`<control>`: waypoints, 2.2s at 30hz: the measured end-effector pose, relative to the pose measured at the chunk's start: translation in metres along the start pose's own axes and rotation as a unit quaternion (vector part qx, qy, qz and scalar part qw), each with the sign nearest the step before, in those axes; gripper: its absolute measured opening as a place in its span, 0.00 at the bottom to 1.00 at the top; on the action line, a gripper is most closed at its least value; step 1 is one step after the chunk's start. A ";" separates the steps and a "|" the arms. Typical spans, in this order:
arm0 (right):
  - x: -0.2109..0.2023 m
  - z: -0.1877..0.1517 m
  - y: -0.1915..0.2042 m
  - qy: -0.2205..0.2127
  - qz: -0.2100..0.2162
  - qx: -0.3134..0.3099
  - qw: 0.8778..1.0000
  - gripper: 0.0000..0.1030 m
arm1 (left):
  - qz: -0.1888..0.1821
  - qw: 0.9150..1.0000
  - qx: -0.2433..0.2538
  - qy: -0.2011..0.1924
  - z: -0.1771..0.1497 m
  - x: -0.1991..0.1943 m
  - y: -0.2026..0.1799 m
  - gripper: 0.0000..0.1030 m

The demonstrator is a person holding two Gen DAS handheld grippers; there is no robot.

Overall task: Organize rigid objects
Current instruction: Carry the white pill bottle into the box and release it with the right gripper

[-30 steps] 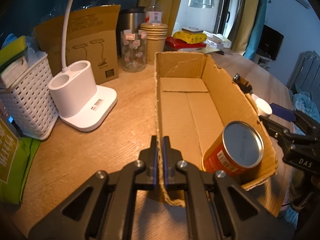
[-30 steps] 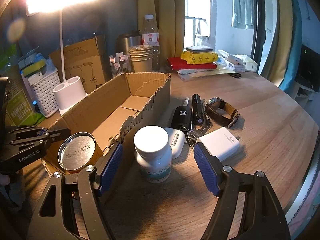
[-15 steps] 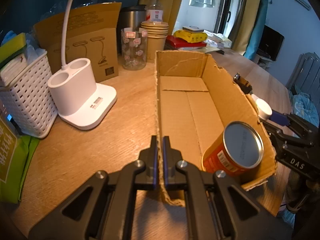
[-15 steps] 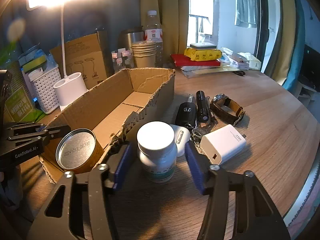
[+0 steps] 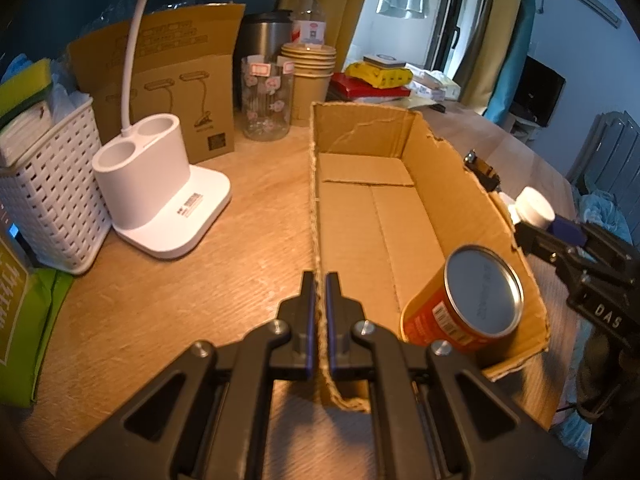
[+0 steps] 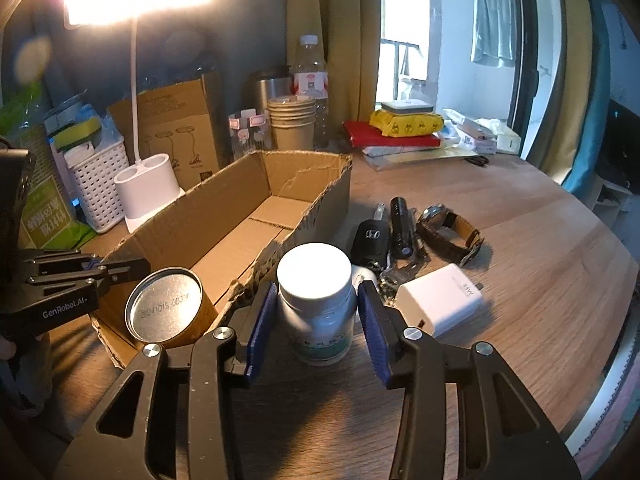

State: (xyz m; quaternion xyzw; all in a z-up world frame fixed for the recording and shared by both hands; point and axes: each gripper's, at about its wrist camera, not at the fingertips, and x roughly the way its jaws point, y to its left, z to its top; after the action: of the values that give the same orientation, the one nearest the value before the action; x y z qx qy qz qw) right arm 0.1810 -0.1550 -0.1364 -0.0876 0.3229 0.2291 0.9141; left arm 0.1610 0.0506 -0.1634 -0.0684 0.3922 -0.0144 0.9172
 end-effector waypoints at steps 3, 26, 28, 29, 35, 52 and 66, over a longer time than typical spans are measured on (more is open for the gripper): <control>-0.007 0.006 -0.002 -0.008 -0.007 -0.004 1.000 0.43 | -0.004 1.000 -0.004 -0.001 0.000 0.000 0.002 0.04; -0.048 0.068 0.028 -0.086 0.018 -0.050 0.995 0.43 | -0.004 1.000 -0.005 -0.004 0.000 -0.001 0.001 0.04; -0.043 0.069 0.036 -0.085 0.028 -0.054 0.995 0.43 | -0.004 1.000 -0.004 -0.004 0.000 -0.001 0.001 0.04; -0.039 0.070 0.040 -0.082 0.034 -0.056 0.994 0.43 | -0.005 1.000 -0.005 -0.004 0.000 -0.001 0.001 0.04; -0.019 0.067 0.060 -0.065 0.062 -0.063 0.994 0.43 | -0.006 1.000 -0.006 -0.004 0.000 -0.002 0.001 0.04; 0.013 0.057 0.078 -0.019 0.114 -0.069 0.991 0.43 | -0.010 1.000 -0.008 -0.005 -0.001 -0.001 0.002 0.04; 0.037 0.048 0.081 0.032 0.129 -0.066 0.989 0.43 | -0.011 1.000 -0.010 -0.005 -0.001 -0.002 0.002 0.04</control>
State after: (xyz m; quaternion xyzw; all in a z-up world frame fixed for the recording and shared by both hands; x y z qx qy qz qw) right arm 0.1946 -0.0551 -0.1235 -0.1129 0.3447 0.3633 0.8582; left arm 0.1593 0.0528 -0.1630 -0.0819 0.3871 -0.0205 0.9182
